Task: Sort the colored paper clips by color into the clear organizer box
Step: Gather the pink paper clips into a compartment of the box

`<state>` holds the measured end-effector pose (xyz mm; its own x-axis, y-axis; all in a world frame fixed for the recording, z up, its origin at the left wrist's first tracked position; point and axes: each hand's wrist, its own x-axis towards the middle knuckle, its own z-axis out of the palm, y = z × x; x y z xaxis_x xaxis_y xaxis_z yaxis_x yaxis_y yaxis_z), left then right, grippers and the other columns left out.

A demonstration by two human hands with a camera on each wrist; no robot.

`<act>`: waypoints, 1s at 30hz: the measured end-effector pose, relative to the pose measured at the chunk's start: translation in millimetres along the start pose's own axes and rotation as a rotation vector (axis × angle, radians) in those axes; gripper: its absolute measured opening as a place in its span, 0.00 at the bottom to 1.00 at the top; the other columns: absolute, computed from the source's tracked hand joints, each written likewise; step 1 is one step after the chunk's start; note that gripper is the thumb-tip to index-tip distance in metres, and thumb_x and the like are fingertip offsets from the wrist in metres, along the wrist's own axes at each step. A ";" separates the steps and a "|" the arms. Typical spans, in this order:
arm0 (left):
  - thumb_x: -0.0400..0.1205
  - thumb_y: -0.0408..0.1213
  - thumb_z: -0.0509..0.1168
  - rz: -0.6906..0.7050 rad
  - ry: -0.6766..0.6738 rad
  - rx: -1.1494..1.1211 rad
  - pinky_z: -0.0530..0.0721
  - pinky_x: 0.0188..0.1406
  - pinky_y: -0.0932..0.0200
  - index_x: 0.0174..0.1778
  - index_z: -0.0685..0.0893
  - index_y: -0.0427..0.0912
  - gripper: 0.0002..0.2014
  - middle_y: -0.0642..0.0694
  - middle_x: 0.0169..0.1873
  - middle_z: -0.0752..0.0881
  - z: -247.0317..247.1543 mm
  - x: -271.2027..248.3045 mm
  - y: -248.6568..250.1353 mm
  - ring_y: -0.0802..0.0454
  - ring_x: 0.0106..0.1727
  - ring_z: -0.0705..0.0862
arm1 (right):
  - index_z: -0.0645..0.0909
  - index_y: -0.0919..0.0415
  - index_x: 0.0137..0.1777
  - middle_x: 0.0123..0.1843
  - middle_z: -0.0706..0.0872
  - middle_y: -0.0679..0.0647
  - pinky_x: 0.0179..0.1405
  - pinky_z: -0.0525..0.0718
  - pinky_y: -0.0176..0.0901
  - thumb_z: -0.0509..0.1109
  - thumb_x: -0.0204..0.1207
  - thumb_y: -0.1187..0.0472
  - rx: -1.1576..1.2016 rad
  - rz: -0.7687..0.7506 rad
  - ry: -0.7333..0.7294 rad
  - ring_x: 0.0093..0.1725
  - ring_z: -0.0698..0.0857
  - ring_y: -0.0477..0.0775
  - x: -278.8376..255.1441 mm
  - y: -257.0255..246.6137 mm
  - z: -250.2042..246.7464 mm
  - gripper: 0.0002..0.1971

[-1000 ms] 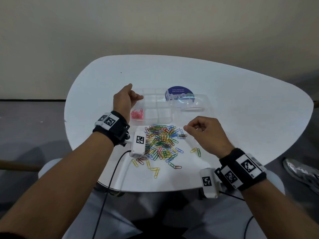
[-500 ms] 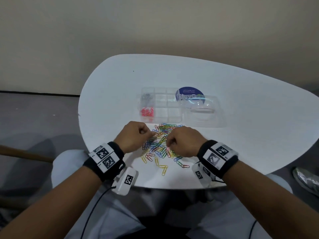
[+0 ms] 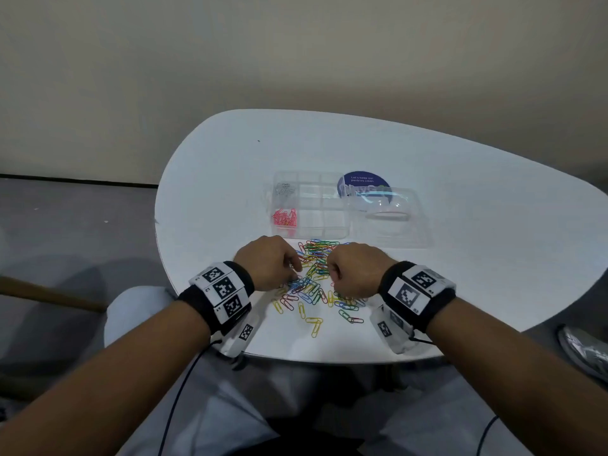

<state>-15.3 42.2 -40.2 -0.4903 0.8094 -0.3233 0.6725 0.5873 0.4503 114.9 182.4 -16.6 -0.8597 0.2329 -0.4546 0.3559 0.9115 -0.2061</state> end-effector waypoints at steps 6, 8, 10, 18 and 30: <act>0.75 0.46 0.75 0.044 -0.005 -0.054 0.85 0.50 0.53 0.45 0.93 0.54 0.05 0.58 0.39 0.89 -5.9 -1.6 -0.8 0.58 0.44 0.85 | 0.84 0.59 0.37 0.39 0.87 0.49 0.40 0.85 0.44 0.71 0.70 0.65 0.264 -0.021 0.066 0.41 0.86 0.51 -0.6 4.2 -11.5 0.03; 0.74 0.47 0.76 0.035 -0.043 0.001 0.84 0.46 0.57 0.45 0.92 0.55 0.06 0.60 0.36 0.86 -6.5 -2.3 2.3 0.58 0.44 0.84 | 0.86 0.60 0.38 0.39 0.88 0.49 0.39 0.84 0.39 0.73 0.71 0.65 0.355 -0.040 0.141 0.42 0.86 0.49 5.2 3.5 -19.4 0.02; 0.74 0.46 0.76 0.031 -0.066 0.075 0.81 0.43 0.60 0.46 0.91 0.55 0.06 0.60 0.36 0.84 -6.1 -2.9 7.2 0.57 0.45 0.84 | 0.86 0.60 0.40 0.39 0.87 0.48 0.39 0.82 0.37 0.73 0.71 0.66 0.442 -0.054 0.262 0.39 0.85 0.46 17.1 -0.9 -26.7 0.02; 0.78 0.36 0.68 0.036 -0.147 0.160 0.77 0.38 0.61 0.41 0.85 0.50 0.03 0.57 0.39 0.87 -3.9 -3.4 11.7 0.56 0.43 0.83 | 0.85 0.63 0.41 0.33 0.82 0.45 0.31 0.73 0.31 0.75 0.73 0.64 0.706 -0.001 0.482 0.33 0.79 0.40 73.5 -31.7 -49.2 0.03; 0.72 0.37 0.79 0.048 0.025 -0.321 0.80 0.38 0.66 0.43 0.90 0.48 0.07 0.53 0.35 0.89 -12.3 -6.8 -1.8 0.61 0.35 0.84 | 0.87 0.63 0.42 0.41 0.89 0.54 0.35 0.77 0.28 0.77 0.74 0.61 0.818 0.098 0.610 0.39 0.82 0.46 38.5 17.9 -29.7 0.05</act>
<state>-20.0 35.5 -28.6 -0.4782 0.8336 -0.2764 0.4884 0.5139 0.7052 77.3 217.7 -12.0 -0.7723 0.6346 -0.0302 0.3792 0.4223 -0.8233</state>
